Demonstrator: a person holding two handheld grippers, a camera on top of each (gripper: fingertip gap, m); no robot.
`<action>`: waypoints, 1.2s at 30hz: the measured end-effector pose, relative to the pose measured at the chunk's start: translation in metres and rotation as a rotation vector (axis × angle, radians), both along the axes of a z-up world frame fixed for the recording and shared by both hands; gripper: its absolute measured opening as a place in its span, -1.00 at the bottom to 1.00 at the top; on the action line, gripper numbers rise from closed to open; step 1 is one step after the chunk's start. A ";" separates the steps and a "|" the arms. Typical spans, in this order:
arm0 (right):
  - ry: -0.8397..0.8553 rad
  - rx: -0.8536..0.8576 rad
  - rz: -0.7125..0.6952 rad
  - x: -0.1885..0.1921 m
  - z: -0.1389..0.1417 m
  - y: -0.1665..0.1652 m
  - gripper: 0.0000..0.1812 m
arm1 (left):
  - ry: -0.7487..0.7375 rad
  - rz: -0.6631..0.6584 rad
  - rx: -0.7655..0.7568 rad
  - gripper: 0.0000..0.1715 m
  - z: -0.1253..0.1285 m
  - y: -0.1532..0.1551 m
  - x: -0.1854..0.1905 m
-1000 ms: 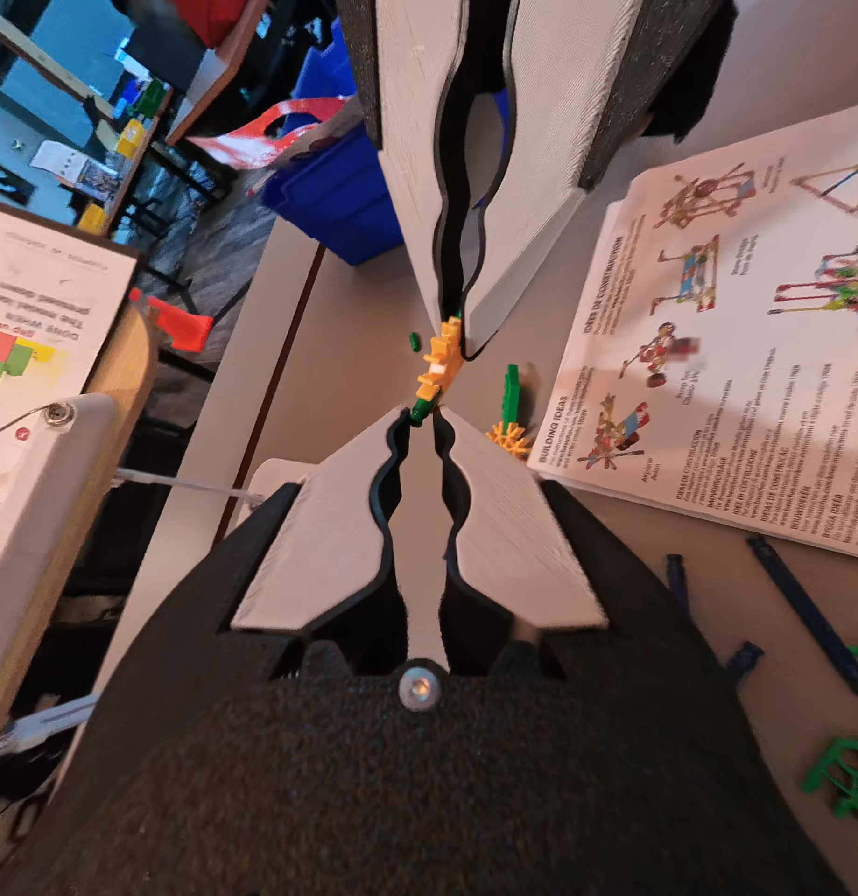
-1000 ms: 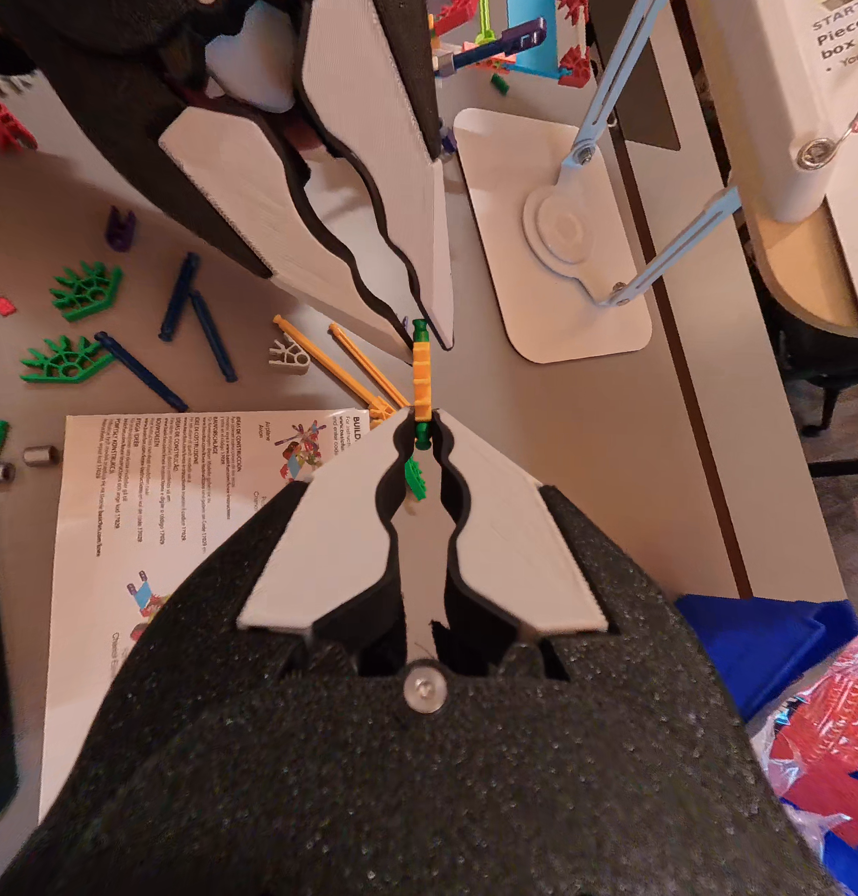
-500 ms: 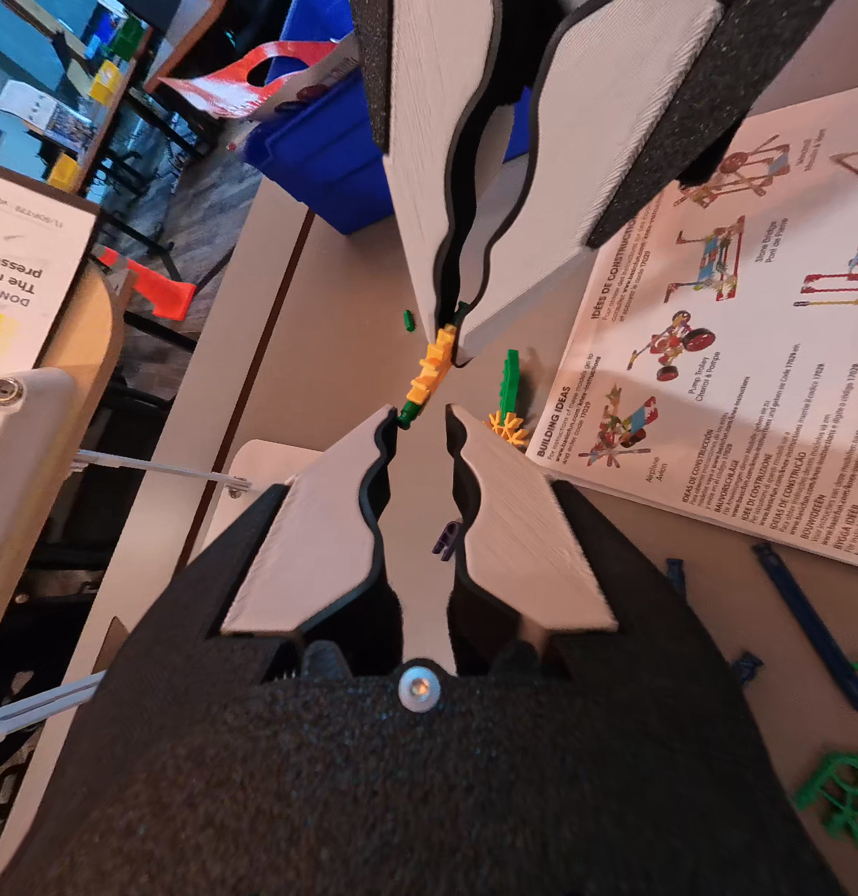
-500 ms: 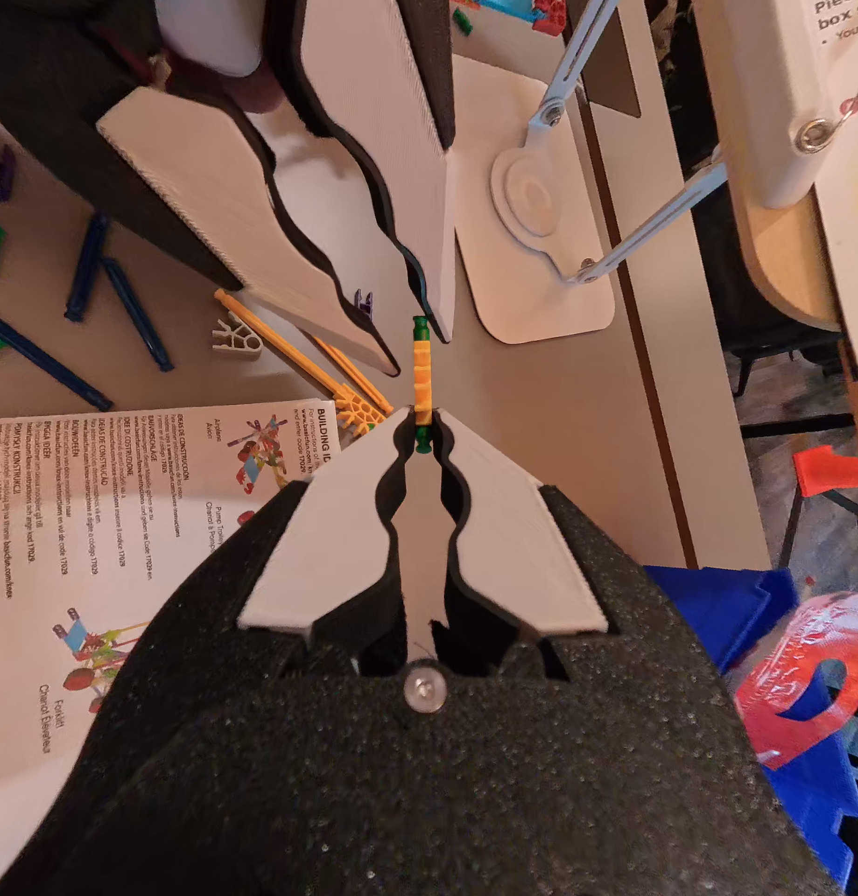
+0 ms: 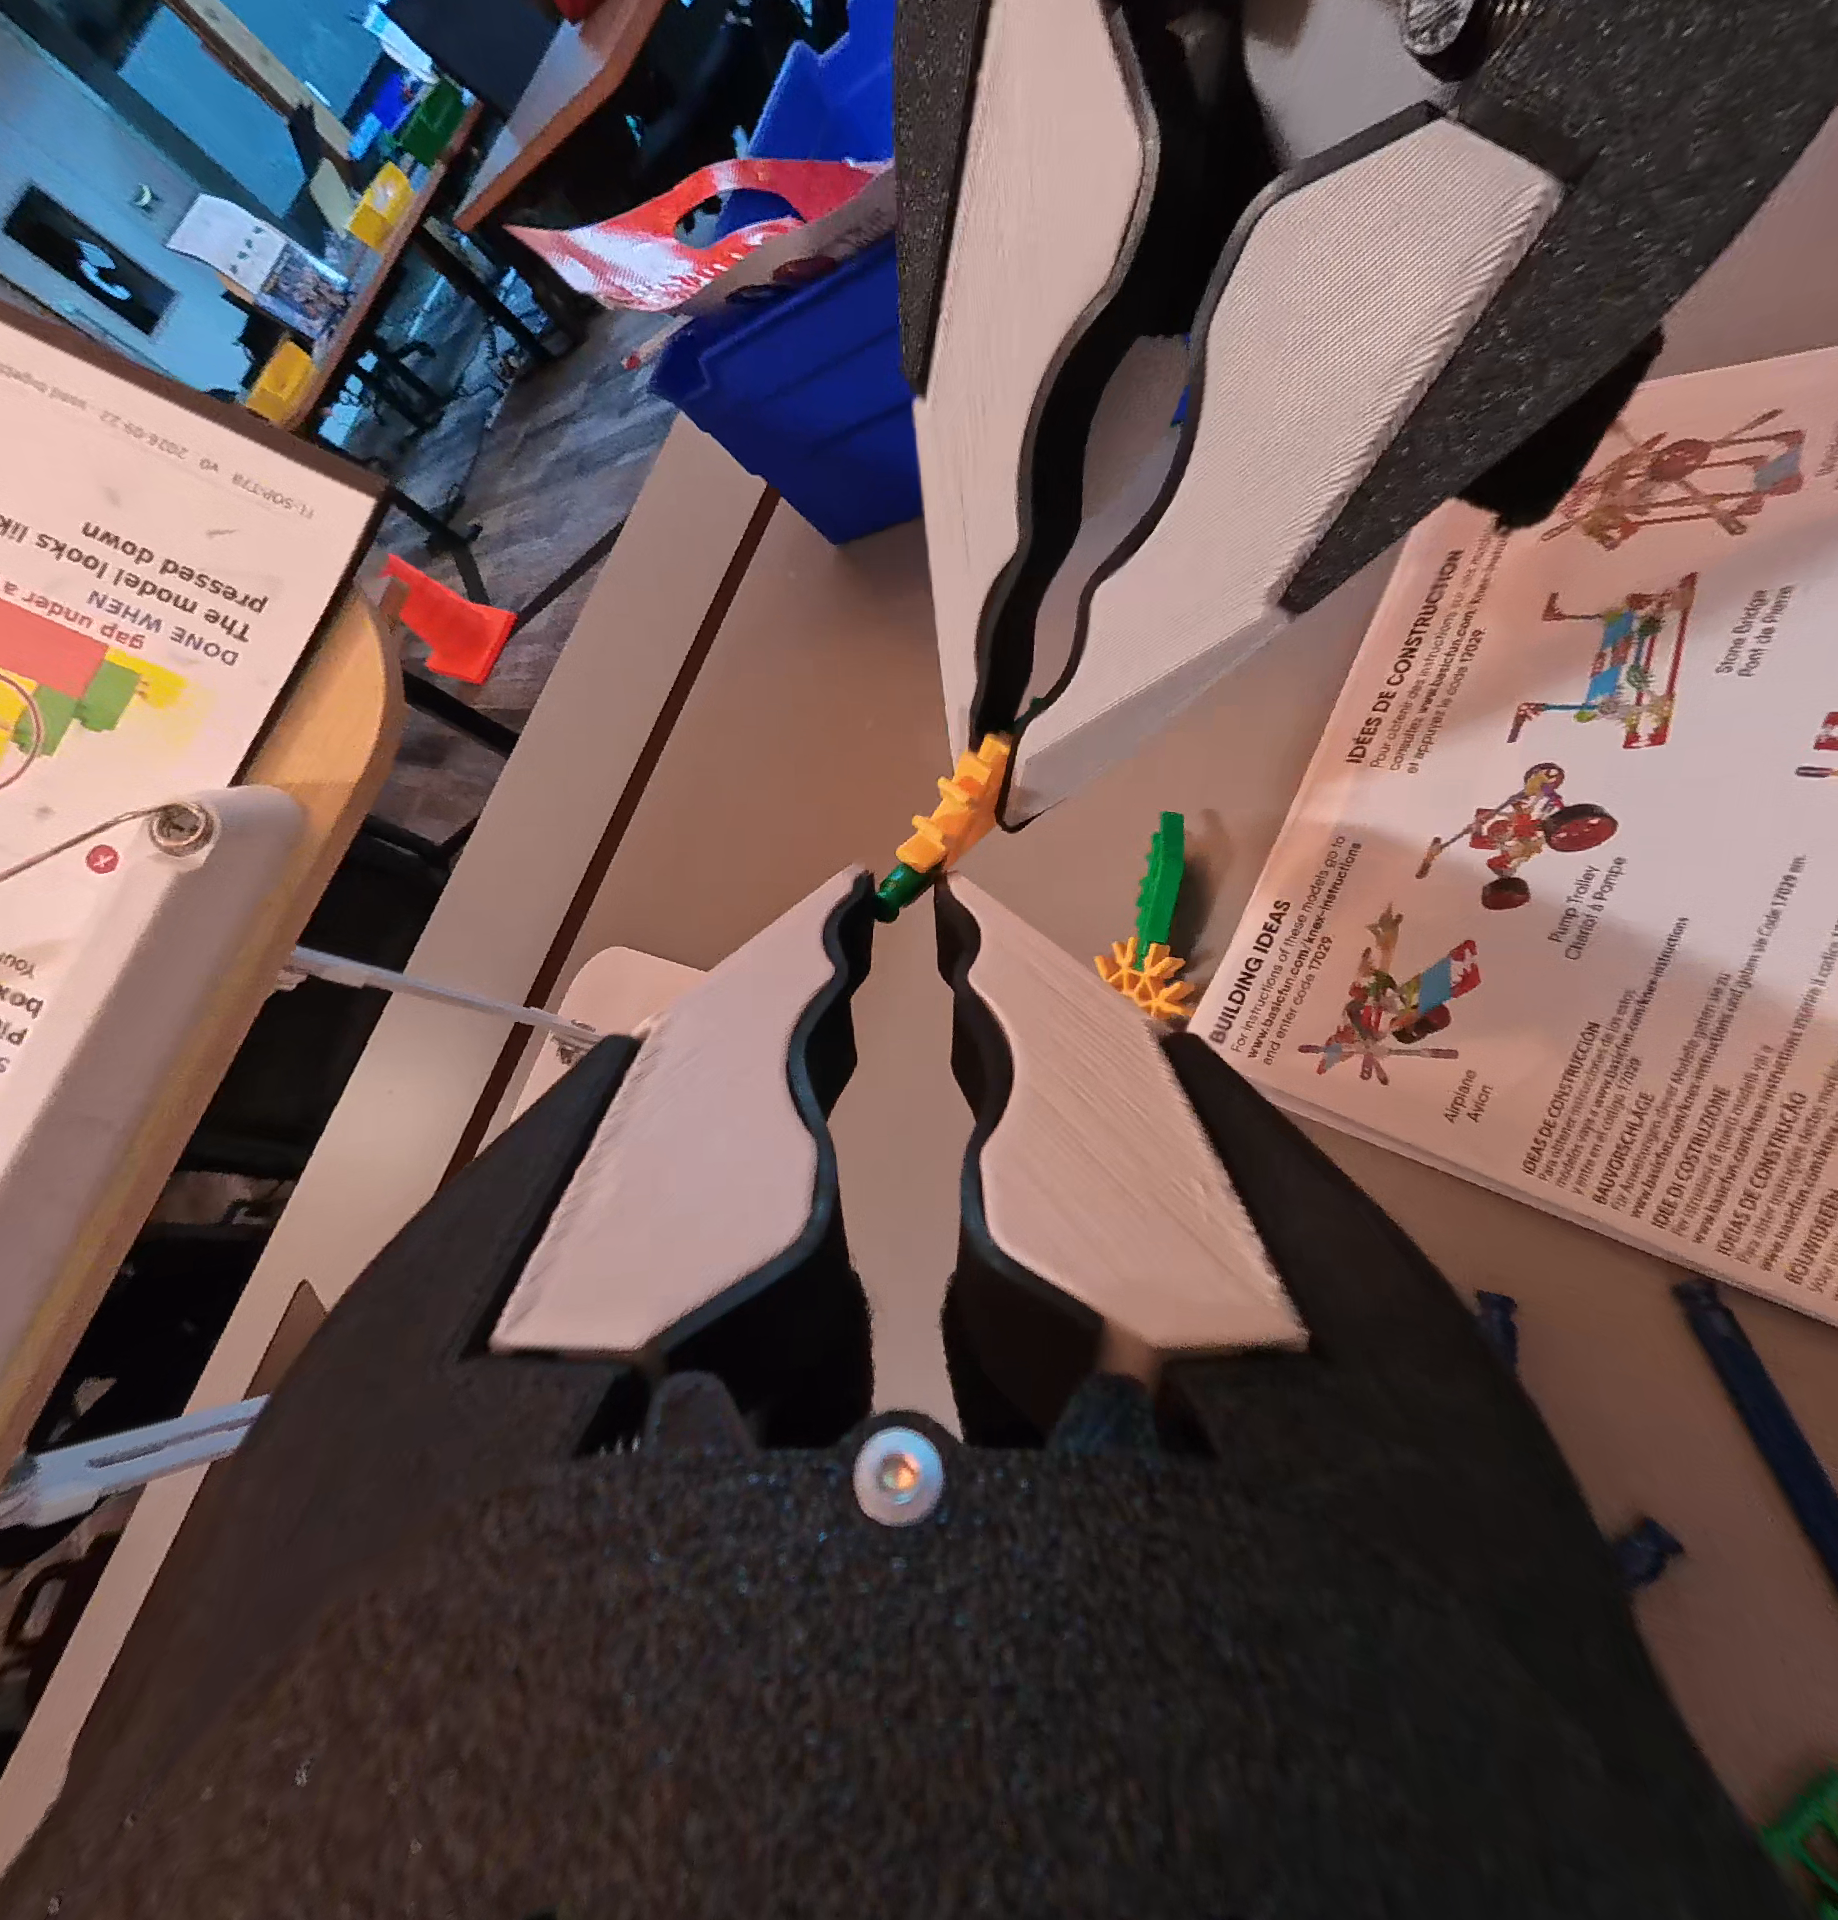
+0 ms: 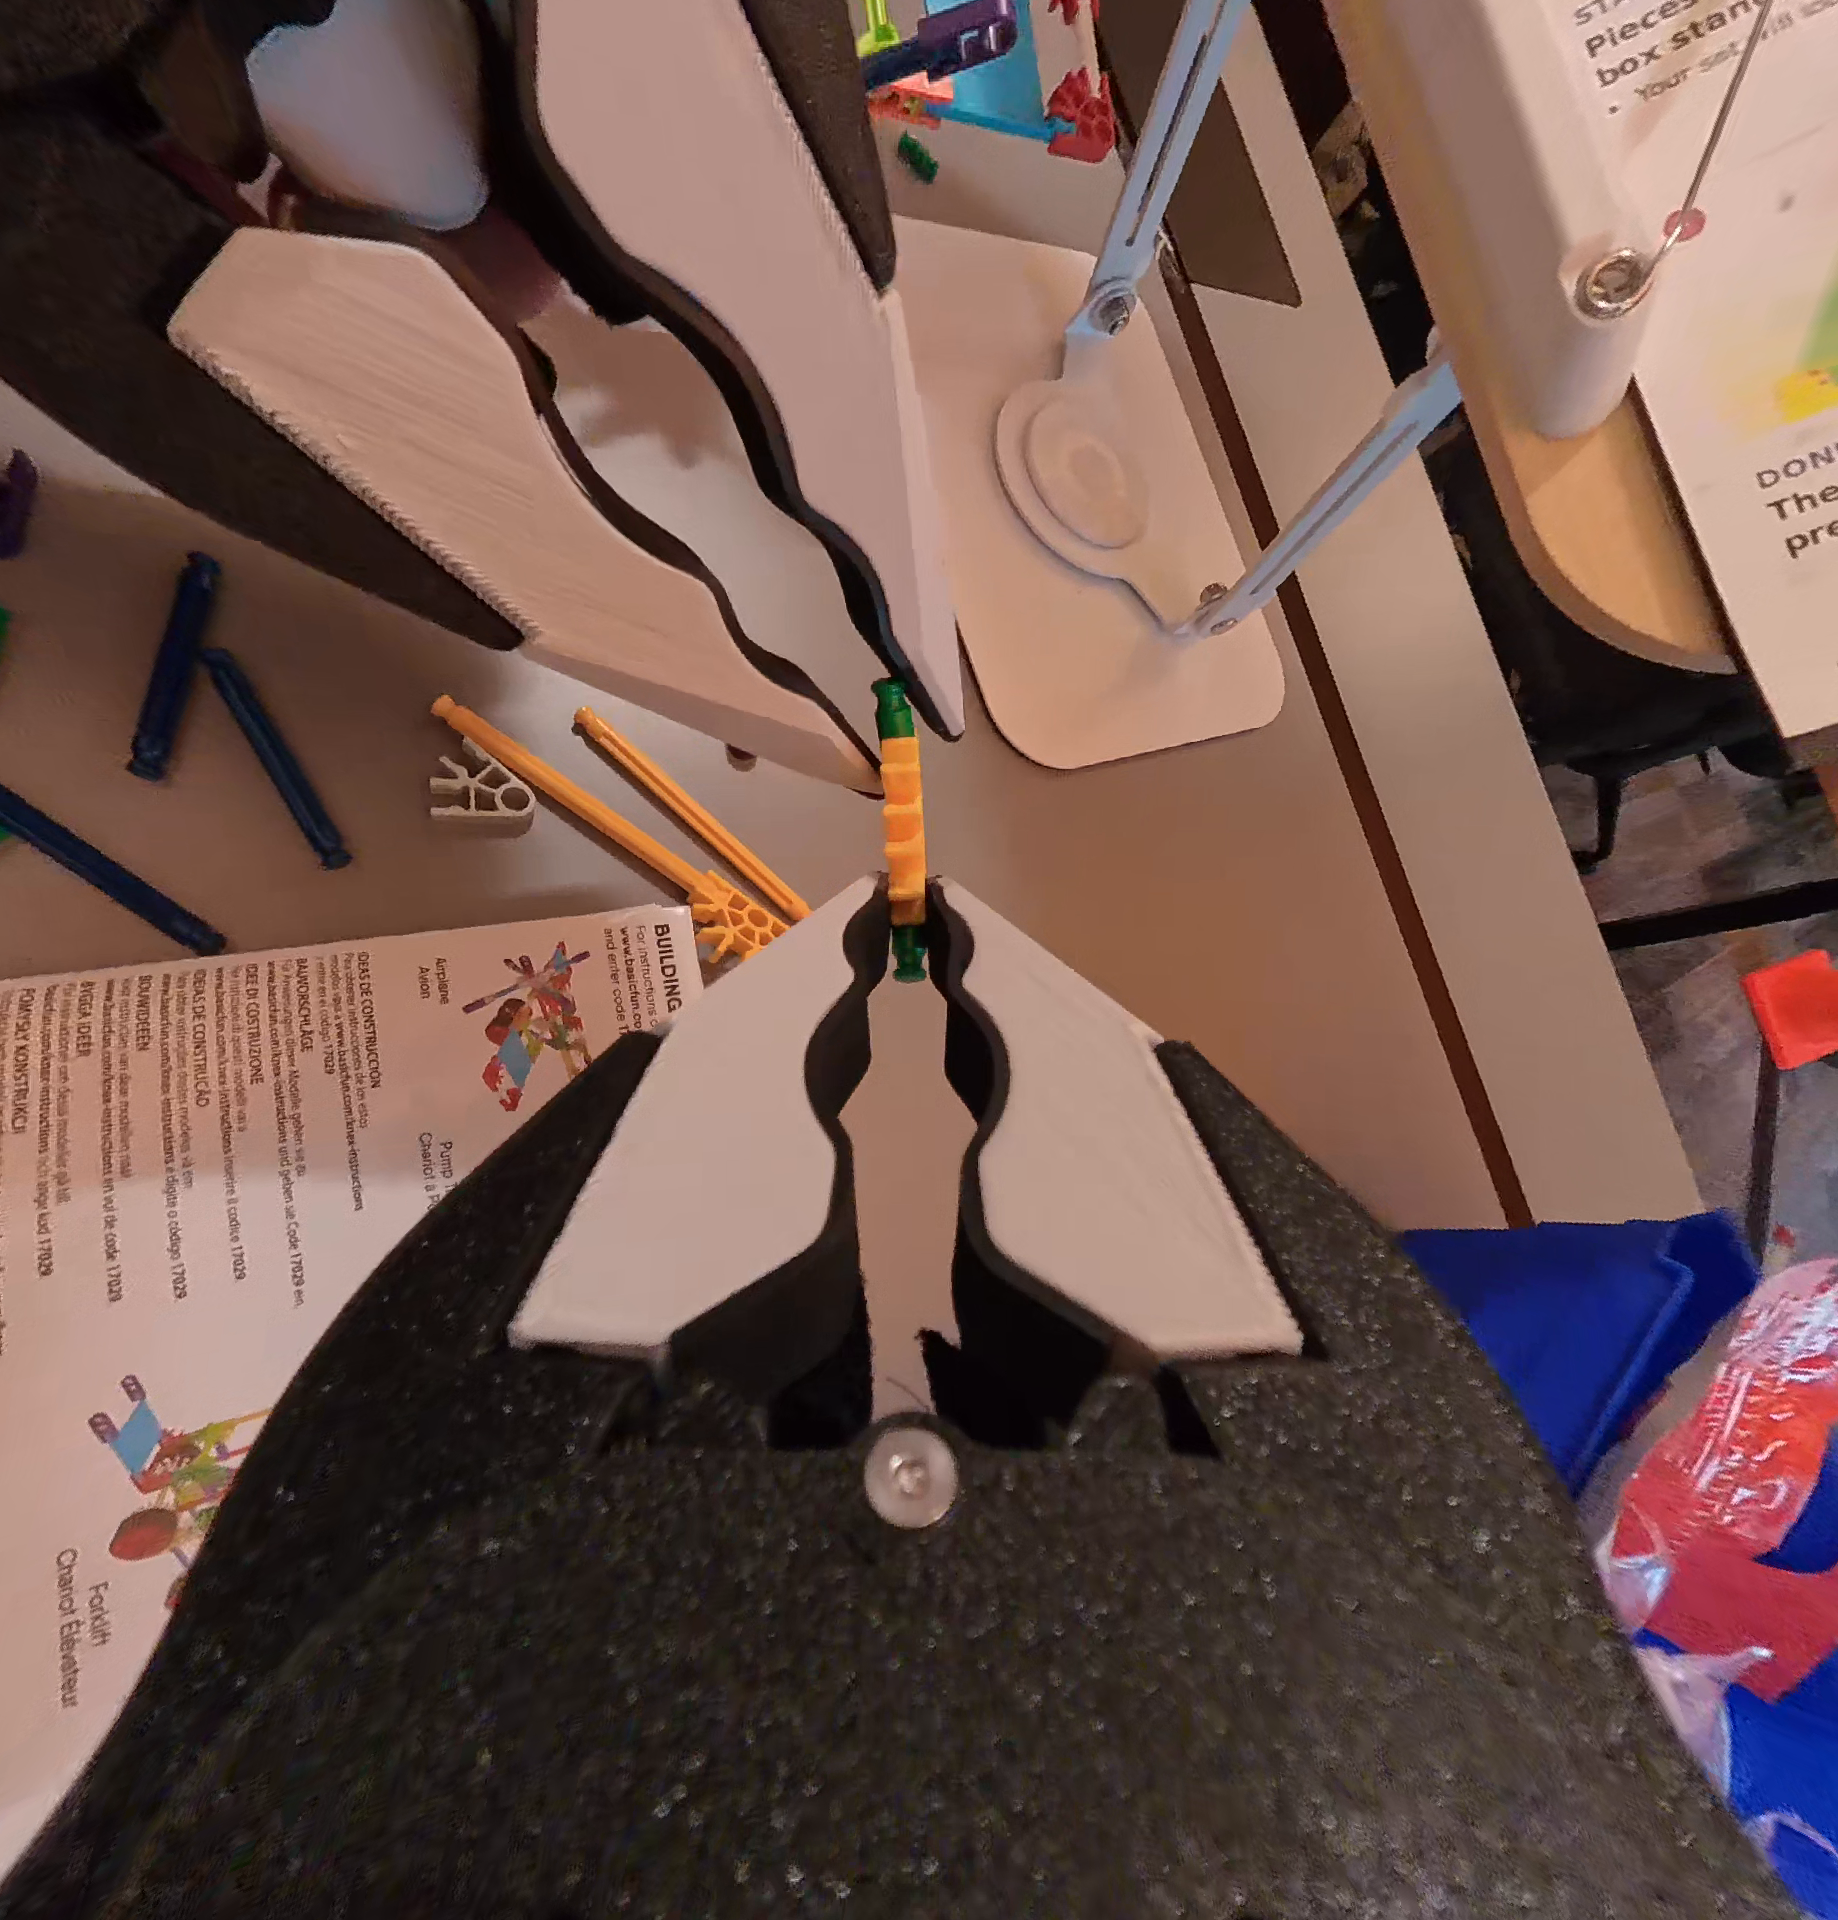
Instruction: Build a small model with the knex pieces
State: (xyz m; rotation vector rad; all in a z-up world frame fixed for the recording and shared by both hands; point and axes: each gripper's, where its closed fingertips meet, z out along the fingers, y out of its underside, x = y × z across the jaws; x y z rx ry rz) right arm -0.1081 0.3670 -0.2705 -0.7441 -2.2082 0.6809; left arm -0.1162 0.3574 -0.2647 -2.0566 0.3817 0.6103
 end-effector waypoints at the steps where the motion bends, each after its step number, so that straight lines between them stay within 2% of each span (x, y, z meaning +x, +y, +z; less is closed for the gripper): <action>1: 0.000 -0.006 -0.006 -0.001 -0.001 0.000 -0.96 | 0.011 0.013 -0.002 -0.89 0.000 0.001 -0.002; 9: -0.018 -0.090 -0.062 -0.010 -0.005 0.002 -0.97 | 0.114 0.109 -0.001 -0.91 -0.001 0.005 -0.014; 10: -0.040 -0.134 -0.033 -0.008 -0.006 -0.006 -0.98 | 0.145 0.134 0.024 -1.00 0.004 0.005 -0.019; 11: -0.070 -0.203 0.023 -0.002 -0.006 -0.021 -0.95 | 0.149 0.137 0.063 -1.00 0.012 0.007 -0.020; 14: -0.010 -0.164 -0.063 -0.014 -0.002 -0.017 -0.95 | 0.141 0.166 0.042 -1.00 0.015 0.004 -0.029; 17: -0.012 -0.224 -0.061 -0.014 0.001 -0.012 -0.96 | 0.135 0.103 0.034 -1.00 0.013 0.007 -0.018; 21: -0.019 -0.106 -0.054 -0.012 -0.011 0.001 -0.95 | 0.085 0.023 -0.031 -1.00 0.003 0.006 -0.011; 23: -0.026 -0.046 -0.053 -0.011 -0.017 0.006 -0.95 | 0.055 0.003 -0.045 -0.76 0.003 0.001 -0.010; 25: -0.040 -0.033 -0.039 -0.009 -0.020 0.002 -0.95 | 0.062 -0.024 -0.029 -0.60 0.007 0.000 -0.005; 26: -0.047 -0.031 -0.031 -0.009 -0.021 0.000 -0.95 | 0.063 -0.059 -0.032 -0.58 0.007 0.001 0.001; 27: -0.052 -0.031 -0.022 -0.008 -0.022 -0.003 -0.95 | 0.075 -0.074 -0.049 -0.59 0.004 0.002 0.004; 30: -0.063 0.008 -0.024 -0.007 -0.027 -0.001 -0.95 | 0.093 -0.118 -0.103 -0.79 -0.008 0.004 0.013; 36: -0.072 0.013 -0.002 -0.003 -0.027 -0.004 -0.96 | 0.092 -0.157 -0.096 -0.87 -0.008 0.004 0.017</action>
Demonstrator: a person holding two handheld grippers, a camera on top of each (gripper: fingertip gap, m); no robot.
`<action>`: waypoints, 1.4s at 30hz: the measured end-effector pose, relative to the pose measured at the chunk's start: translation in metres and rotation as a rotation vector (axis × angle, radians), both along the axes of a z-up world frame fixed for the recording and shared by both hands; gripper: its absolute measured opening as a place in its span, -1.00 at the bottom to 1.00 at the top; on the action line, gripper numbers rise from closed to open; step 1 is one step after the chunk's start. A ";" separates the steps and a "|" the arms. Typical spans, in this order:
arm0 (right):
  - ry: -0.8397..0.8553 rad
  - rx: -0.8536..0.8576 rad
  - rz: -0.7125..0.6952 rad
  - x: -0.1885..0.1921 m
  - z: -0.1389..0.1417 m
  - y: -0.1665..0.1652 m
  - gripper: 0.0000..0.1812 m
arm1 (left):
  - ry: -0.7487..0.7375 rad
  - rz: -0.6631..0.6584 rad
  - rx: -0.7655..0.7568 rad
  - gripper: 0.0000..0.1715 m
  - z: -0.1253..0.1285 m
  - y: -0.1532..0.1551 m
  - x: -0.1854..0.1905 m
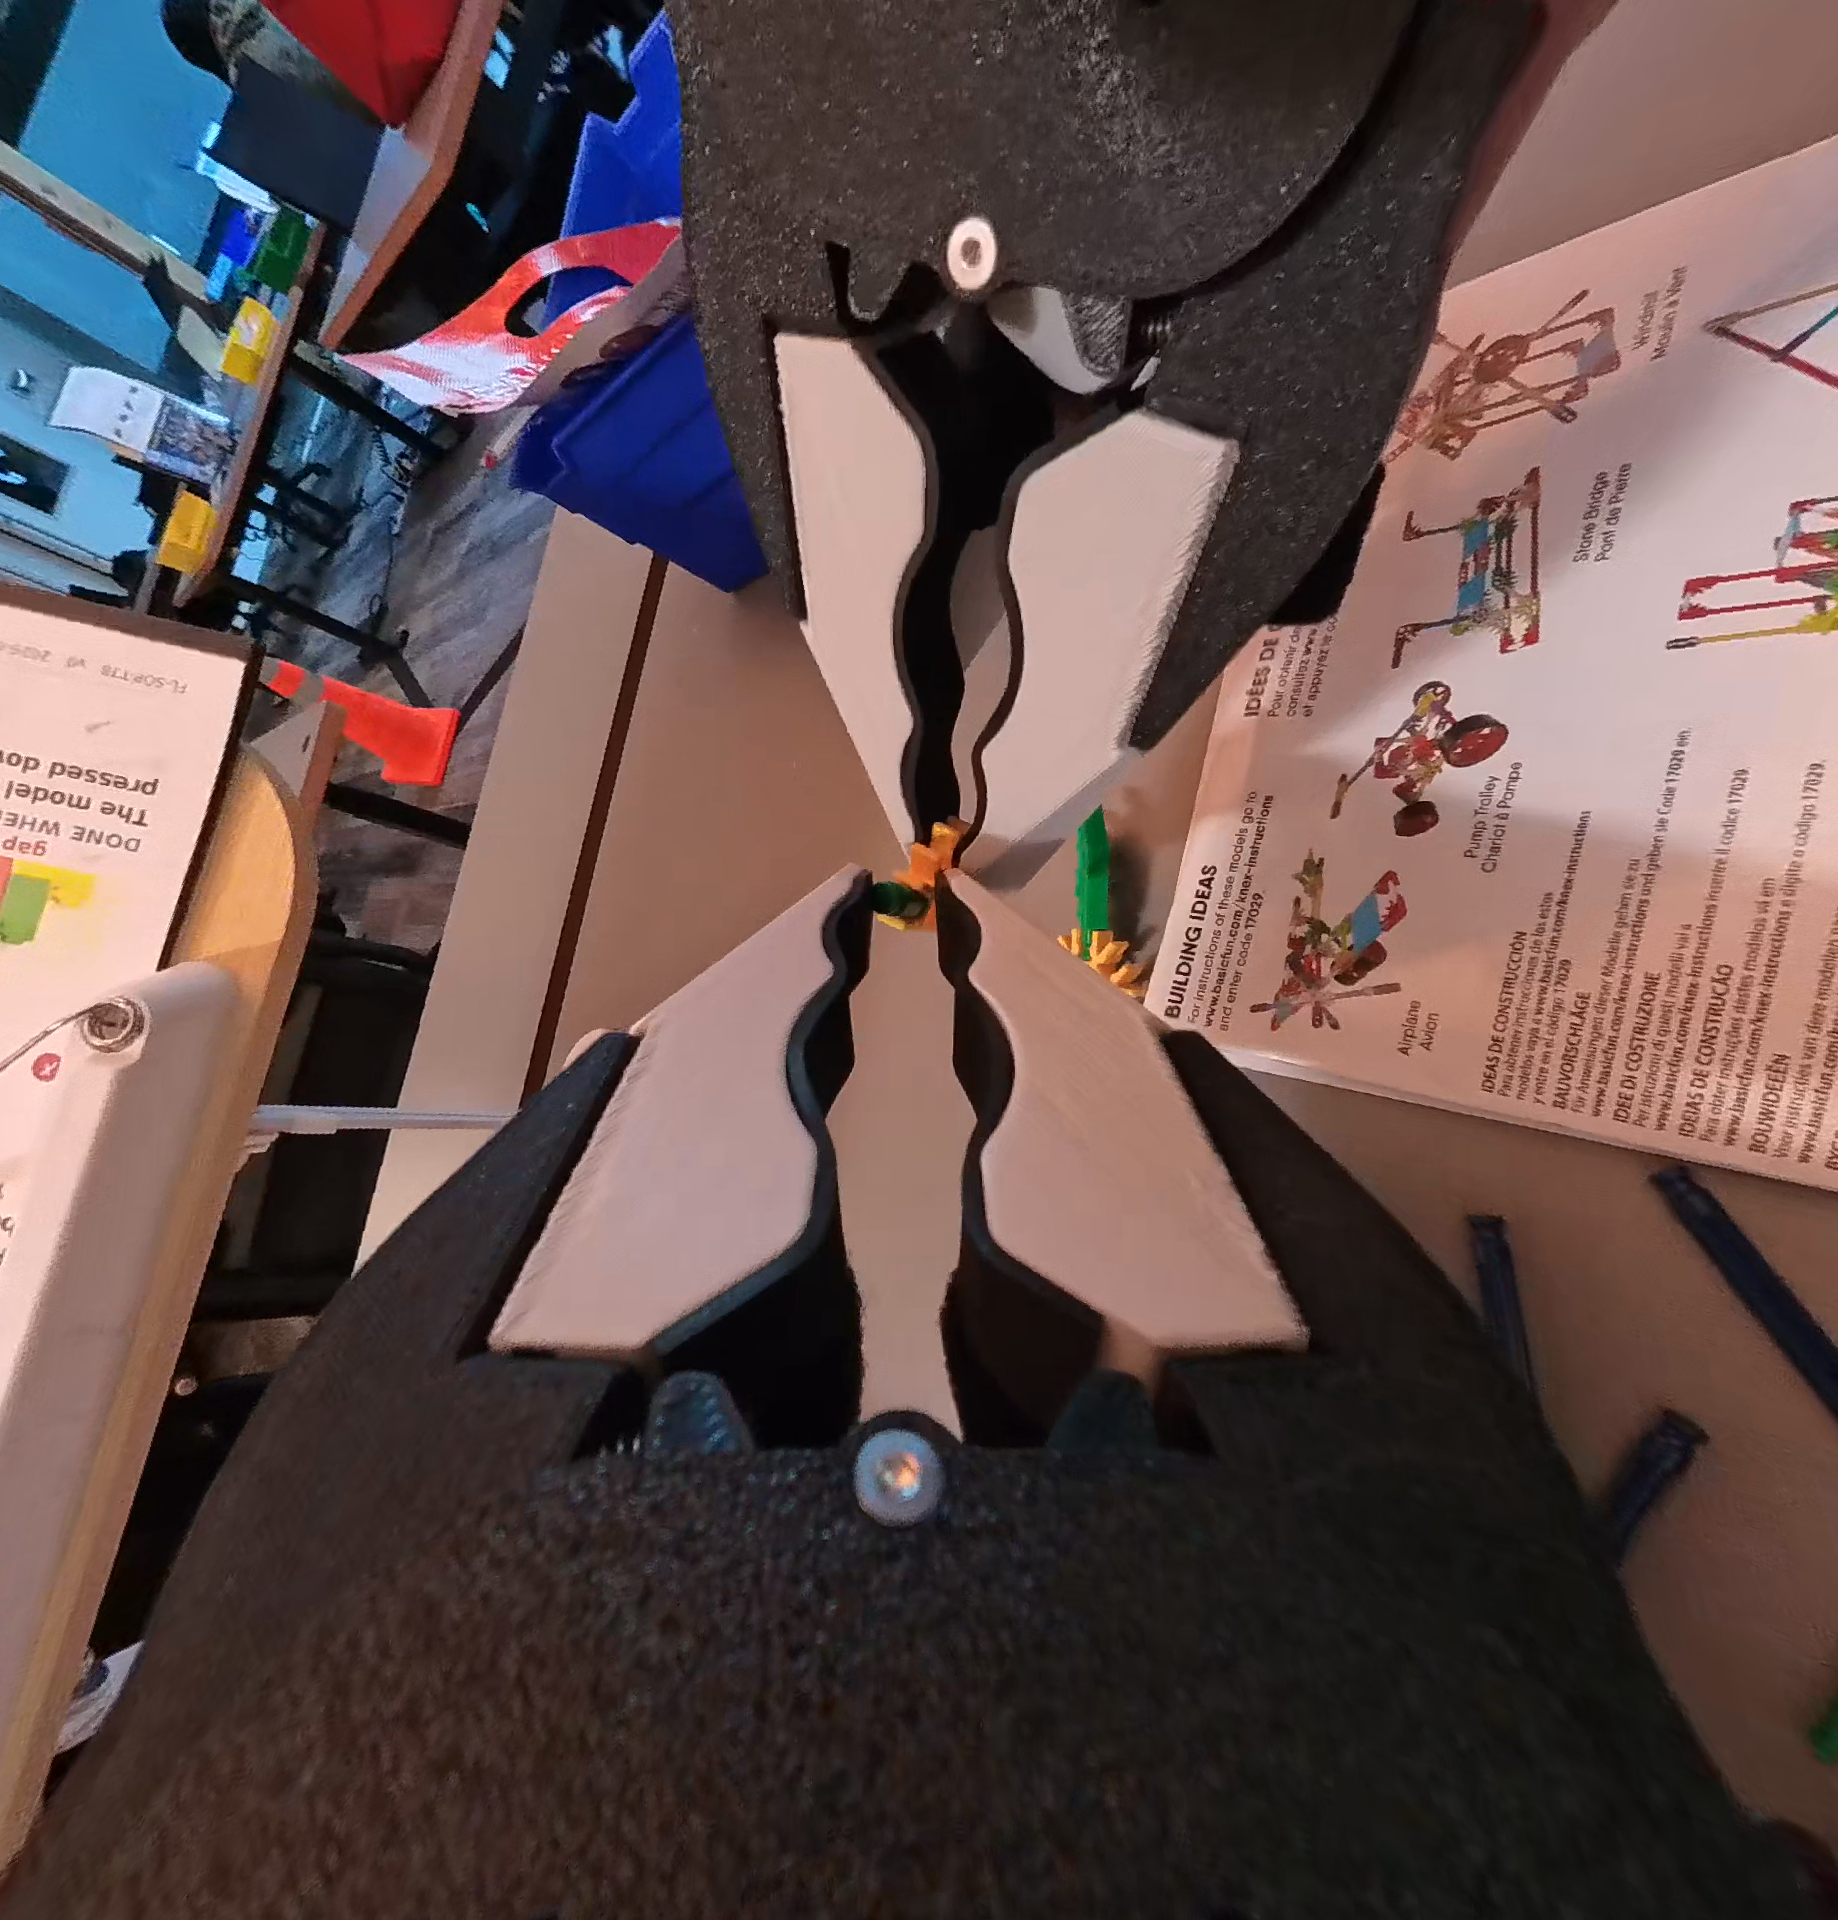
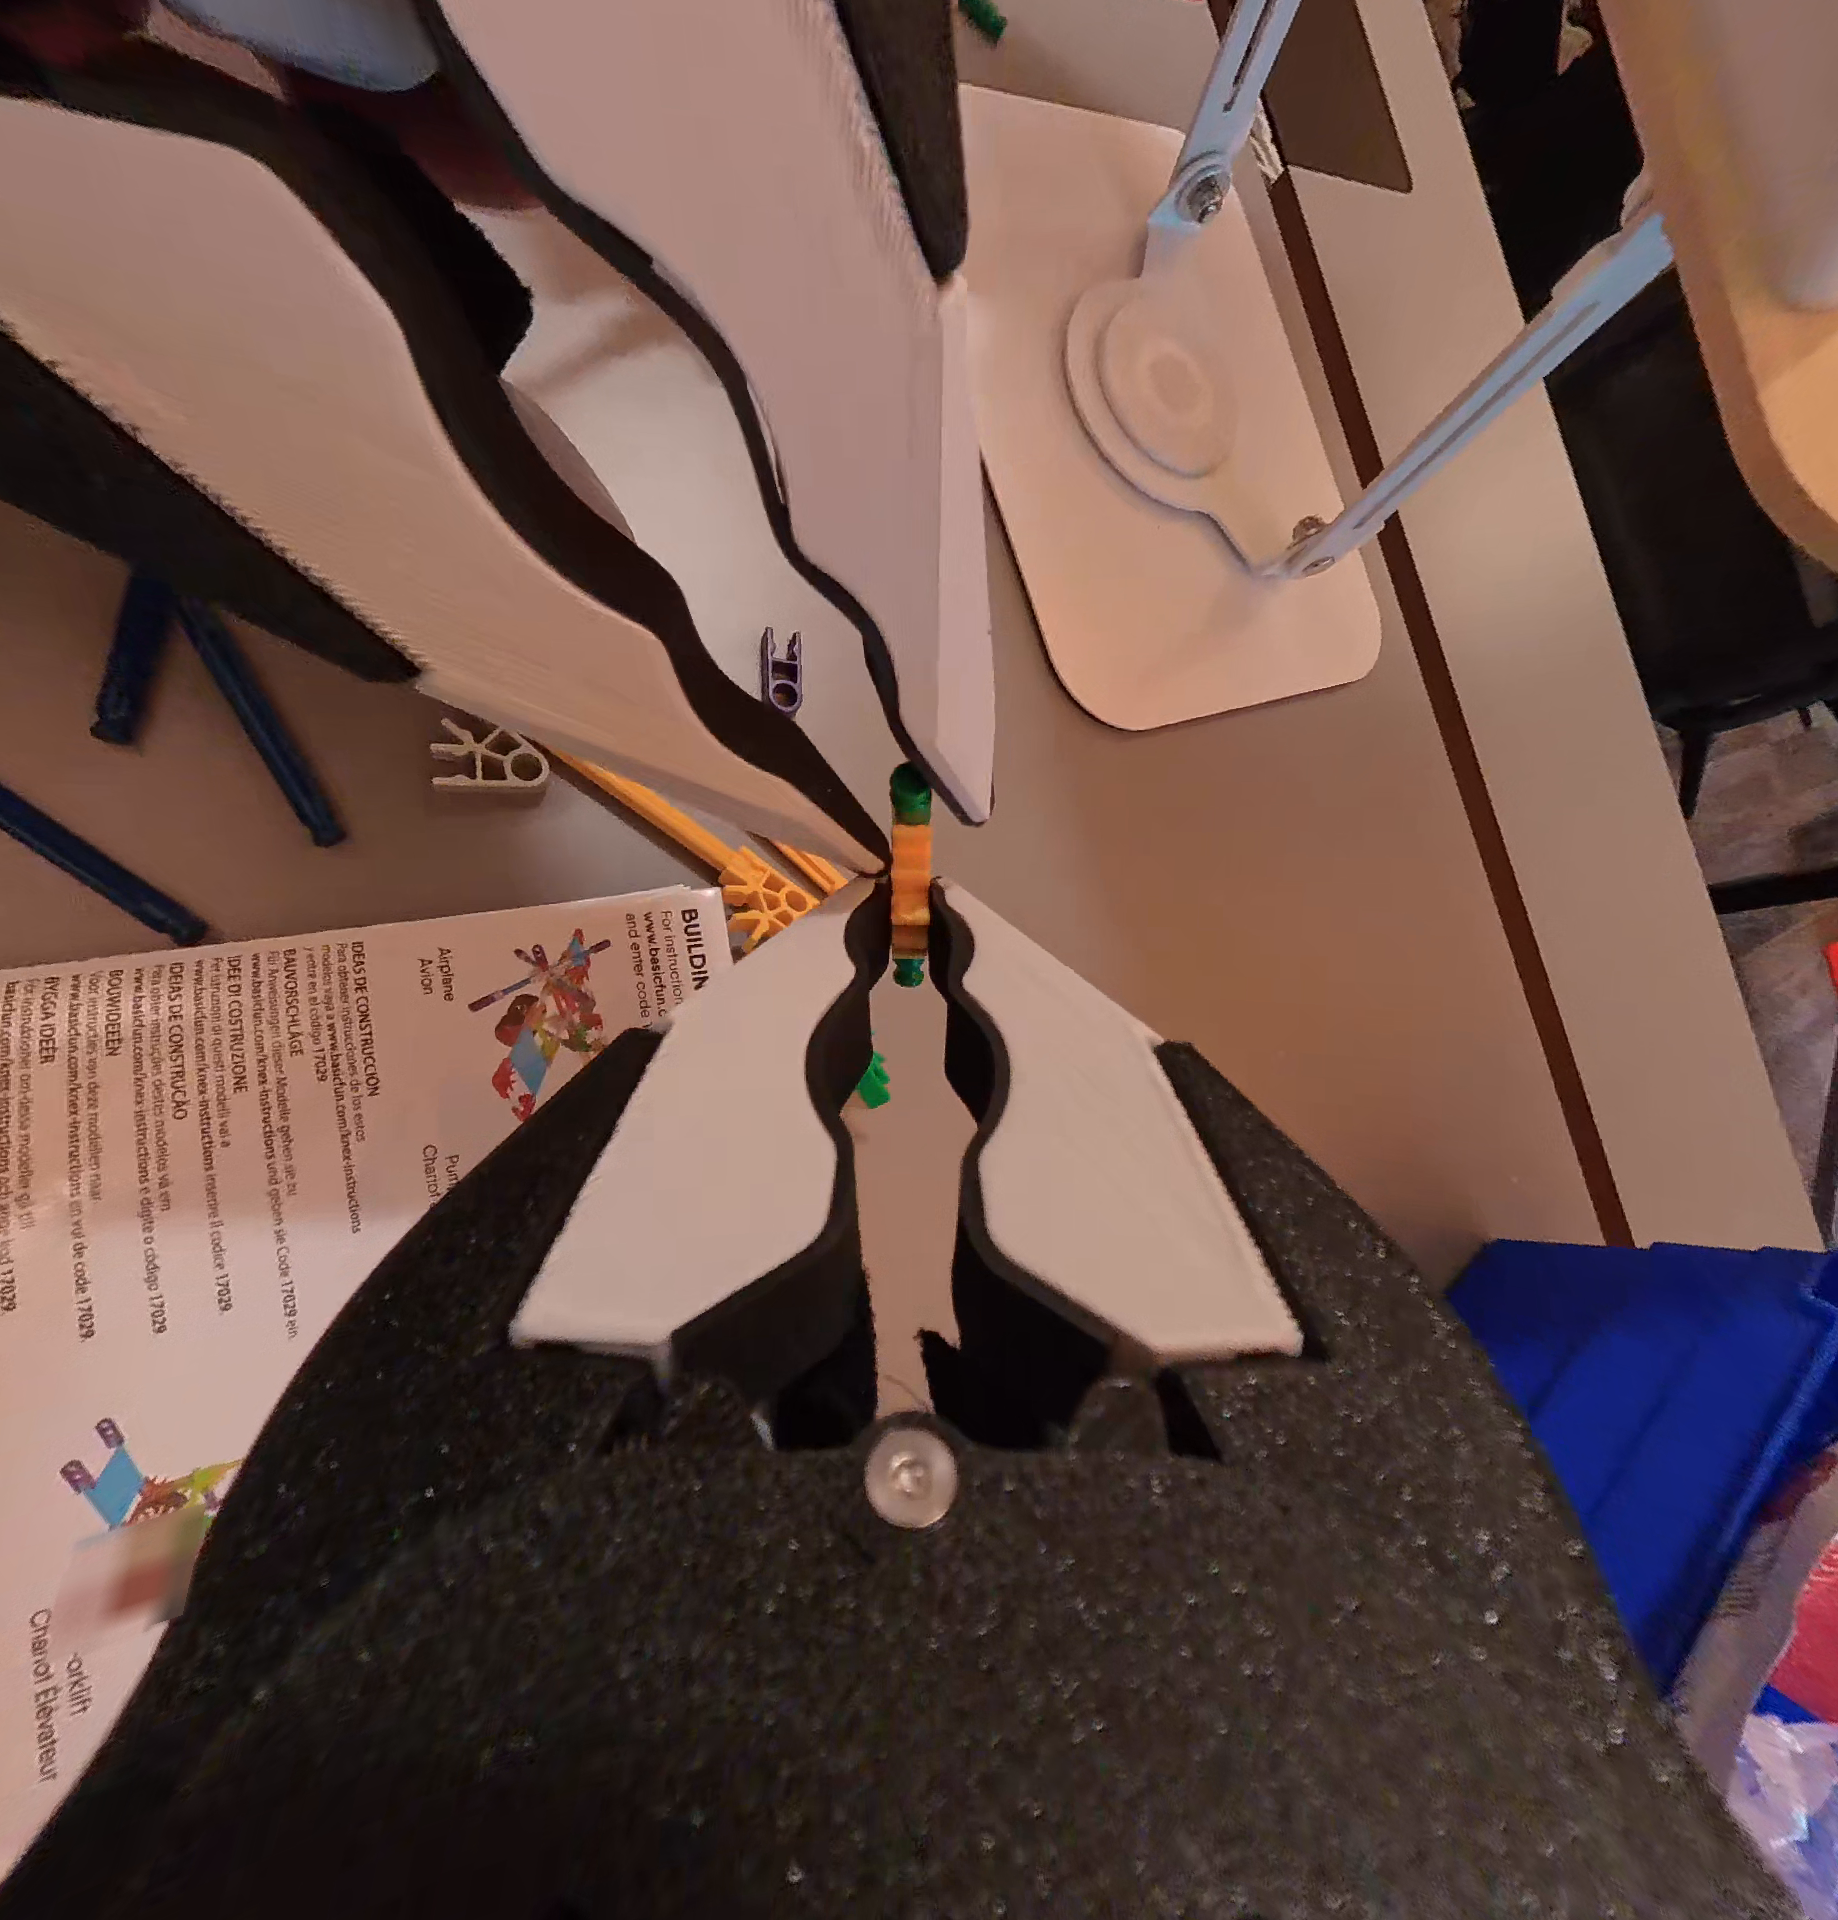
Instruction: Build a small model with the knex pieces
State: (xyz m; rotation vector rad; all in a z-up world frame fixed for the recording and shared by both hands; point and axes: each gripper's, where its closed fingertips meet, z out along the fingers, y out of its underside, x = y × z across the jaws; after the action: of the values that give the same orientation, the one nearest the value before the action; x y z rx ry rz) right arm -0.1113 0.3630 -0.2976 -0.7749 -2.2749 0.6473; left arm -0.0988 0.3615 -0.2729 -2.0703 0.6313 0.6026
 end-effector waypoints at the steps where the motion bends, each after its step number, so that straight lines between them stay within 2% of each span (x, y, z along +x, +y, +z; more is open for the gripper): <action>1: -0.004 -0.009 0.002 0.000 0.000 -0.001 -0.96 | 0.012 -0.003 -0.002 -0.88 0.000 -0.001 0.001; 5: -0.010 -0.059 -0.007 0.001 0.005 -0.002 -0.96 | 0.066 0.006 0.031 -0.90 0.006 0.000 0.002; 10: -0.054 -0.065 -0.014 0.003 -0.003 0.000 -0.97 | 0.162 0.019 0.023 -0.92 -0.002 0.003 0.003; 20: -0.104 -0.206 -0.063 -0.002 -0.007 0.004 -0.98 | 0.416 0.093 0.061 -0.95 -0.004 0.009 -0.003; 25: -0.103 -0.345 -0.093 -0.007 0.004 0.002 -0.97 | 0.543 0.145 0.116 -0.99 0.008 0.012 -0.008; 29: -0.106 -0.508 -0.124 -0.012 0.014 -0.002 -0.96 | 0.534 0.174 0.176 -0.97 0.019 0.010 -0.014; 31: -0.104 -0.587 -0.132 -0.014 0.021 -0.003 -0.96 | 0.372 0.177 0.229 -0.97 0.026 0.010 -0.015; 34: -0.074 -0.612 -0.143 -0.016 0.027 0.005 -0.95 | 0.157 0.163 0.300 -0.96 0.036 0.007 -0.015; 36: -0.060 -0.630 -0.144 -0.016 0.031 0.012 -0.95 | -0.008 0.145 0.268 -0.96 0.033 0.005 -0.013; 39: -0.032 -0.596 -0.128 -0.014 0.035 0.019 -0.95 | -0.214 0.003 0.075 -0.95 0.010 -0.007 0.014; 40: -0.034 -0.588 -0.111 -0.012 0.035 0.018 -0.95 | -0.232 0.006 0.024 -0.95 0.004 -0.013 0.014; 42: -0.042 -0.533 -0.113 -0.011 0.029 0.021 -0.95 | -0.322 -0.011 -0.203 -0.93 -0.025 -0.031 0.026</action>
State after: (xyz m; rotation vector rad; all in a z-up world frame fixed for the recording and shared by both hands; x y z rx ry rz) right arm -0.1221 0.3841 -0.2683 -1.1626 -2.0920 1.2159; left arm -0.0723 0.3303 -0.2975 -2.2867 0.5318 0.1945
